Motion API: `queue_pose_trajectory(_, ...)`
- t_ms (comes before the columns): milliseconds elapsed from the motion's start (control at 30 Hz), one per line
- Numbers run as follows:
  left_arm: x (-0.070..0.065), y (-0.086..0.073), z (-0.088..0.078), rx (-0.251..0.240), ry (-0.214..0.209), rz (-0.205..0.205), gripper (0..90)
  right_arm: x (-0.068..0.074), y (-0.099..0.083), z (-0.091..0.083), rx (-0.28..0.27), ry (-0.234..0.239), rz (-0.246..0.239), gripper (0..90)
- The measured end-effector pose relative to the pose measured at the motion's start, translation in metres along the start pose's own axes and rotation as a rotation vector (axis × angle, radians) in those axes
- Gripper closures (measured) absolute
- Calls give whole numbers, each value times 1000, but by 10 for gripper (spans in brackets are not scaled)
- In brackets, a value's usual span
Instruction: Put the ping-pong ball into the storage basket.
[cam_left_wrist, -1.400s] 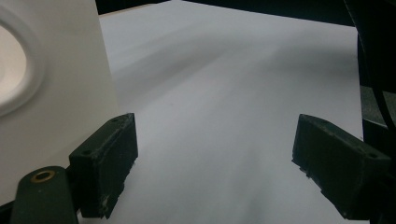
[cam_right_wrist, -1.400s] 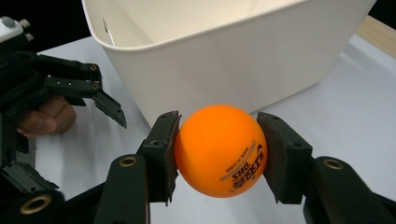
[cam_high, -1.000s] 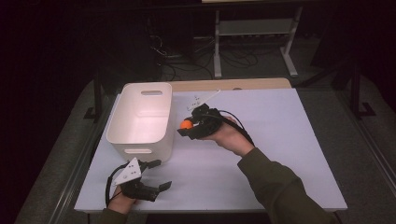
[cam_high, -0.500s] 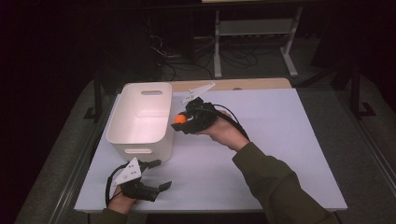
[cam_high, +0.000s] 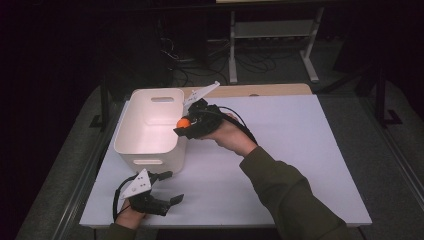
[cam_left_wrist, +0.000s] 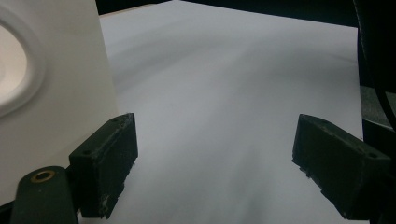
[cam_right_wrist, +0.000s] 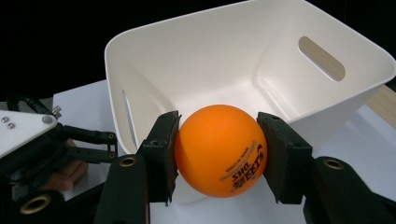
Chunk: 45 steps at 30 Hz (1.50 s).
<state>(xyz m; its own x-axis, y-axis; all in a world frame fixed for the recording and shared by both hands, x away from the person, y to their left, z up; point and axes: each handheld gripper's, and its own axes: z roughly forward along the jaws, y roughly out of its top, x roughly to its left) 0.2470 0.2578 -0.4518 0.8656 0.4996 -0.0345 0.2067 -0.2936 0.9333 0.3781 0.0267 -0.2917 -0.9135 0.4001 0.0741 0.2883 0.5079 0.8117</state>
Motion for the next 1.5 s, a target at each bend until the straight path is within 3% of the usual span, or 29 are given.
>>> queue_pose_trajectory(833, 0, 0, 0, 1, 2, 5, 140, 3, 28, 41, 19, 31, -13, 495)
queue_pose_trajectory(1500, -1, 0, 0, 0, -1, 4, 140, 15, 32, 82, 101, 63, -56, 493)
